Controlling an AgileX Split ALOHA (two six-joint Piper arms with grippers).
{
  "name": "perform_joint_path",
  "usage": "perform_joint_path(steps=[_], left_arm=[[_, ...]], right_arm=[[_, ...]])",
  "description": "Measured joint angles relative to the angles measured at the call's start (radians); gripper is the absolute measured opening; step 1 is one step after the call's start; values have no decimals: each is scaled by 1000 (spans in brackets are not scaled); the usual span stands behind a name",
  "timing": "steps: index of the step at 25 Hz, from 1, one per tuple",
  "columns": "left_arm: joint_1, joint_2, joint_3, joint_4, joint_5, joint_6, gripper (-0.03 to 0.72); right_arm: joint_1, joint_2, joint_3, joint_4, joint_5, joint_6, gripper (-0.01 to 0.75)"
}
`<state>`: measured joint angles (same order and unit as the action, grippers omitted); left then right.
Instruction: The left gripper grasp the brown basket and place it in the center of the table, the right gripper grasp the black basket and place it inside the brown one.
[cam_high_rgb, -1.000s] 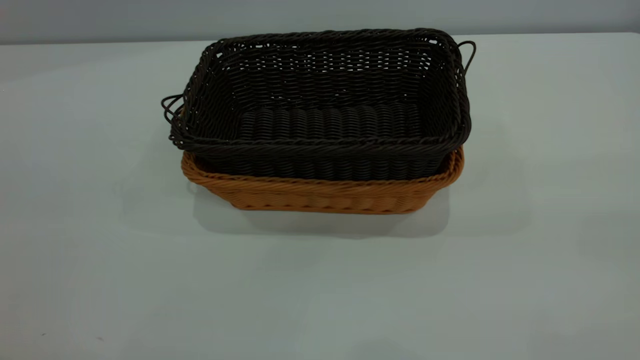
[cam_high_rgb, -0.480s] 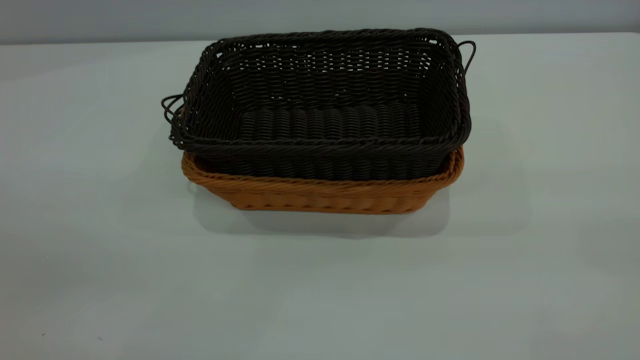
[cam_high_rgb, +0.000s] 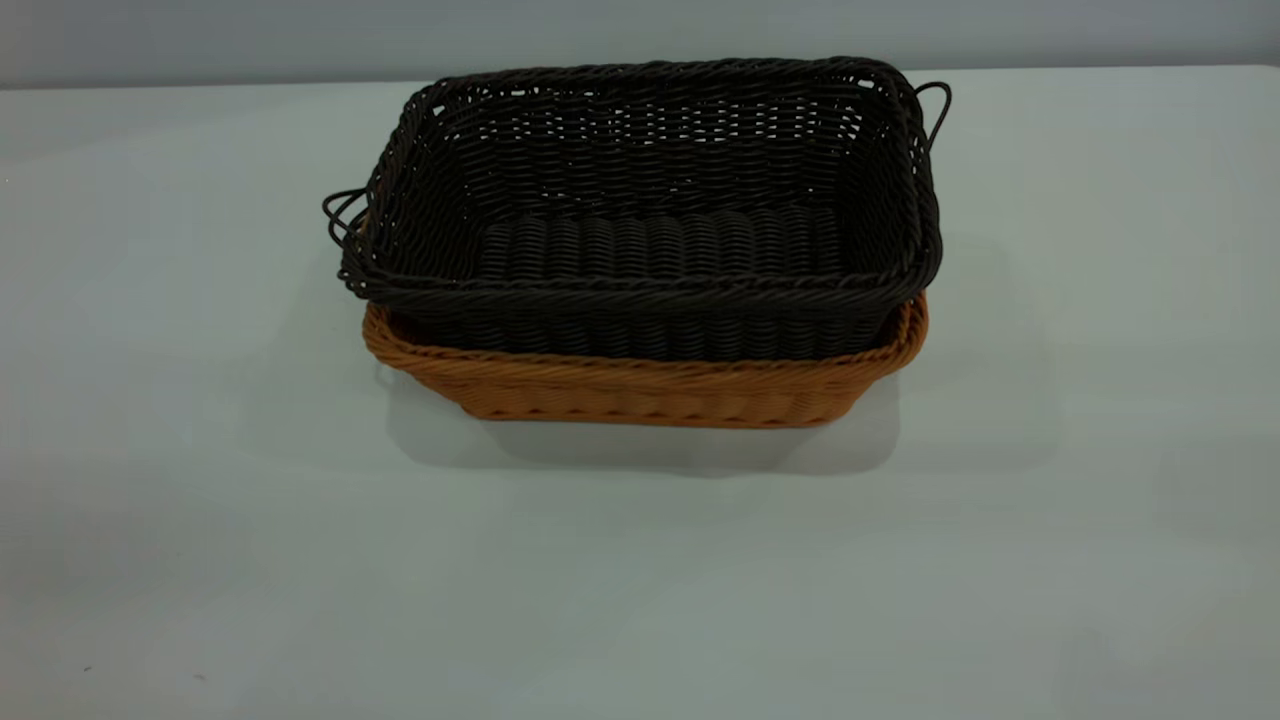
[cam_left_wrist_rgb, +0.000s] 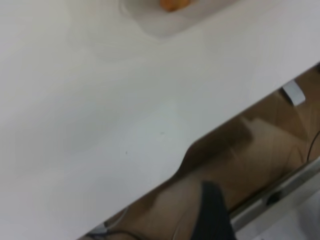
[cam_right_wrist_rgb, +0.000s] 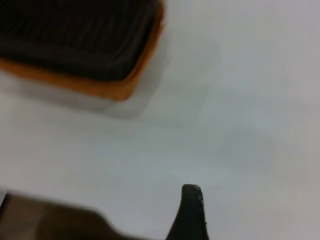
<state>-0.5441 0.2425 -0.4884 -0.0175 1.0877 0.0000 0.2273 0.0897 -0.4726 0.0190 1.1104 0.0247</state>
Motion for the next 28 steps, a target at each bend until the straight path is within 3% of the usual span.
perform_joint_path(steps=[3,6,12,16,20,28], left_arm=[[1,-30,0,1,3,0,492],[52,-54,0,1,4,0,492],[325,-142,1,1,5,6,492],[466,-241,1,2,12,6,492],[508,-262,1,2,17,6,492],[512,-262,1,2,18,6,492]], right_arm=[[-121,-94,0,0,2,0,553],[-173,-106,-1,1,10,0,553],[-179,-106,-1,4,10,0,553],[-179,-106,-1,4,10,0,553],[-179,-106,-1,4,10,0,553],[-179,-106,-1,4,10,0,553]])
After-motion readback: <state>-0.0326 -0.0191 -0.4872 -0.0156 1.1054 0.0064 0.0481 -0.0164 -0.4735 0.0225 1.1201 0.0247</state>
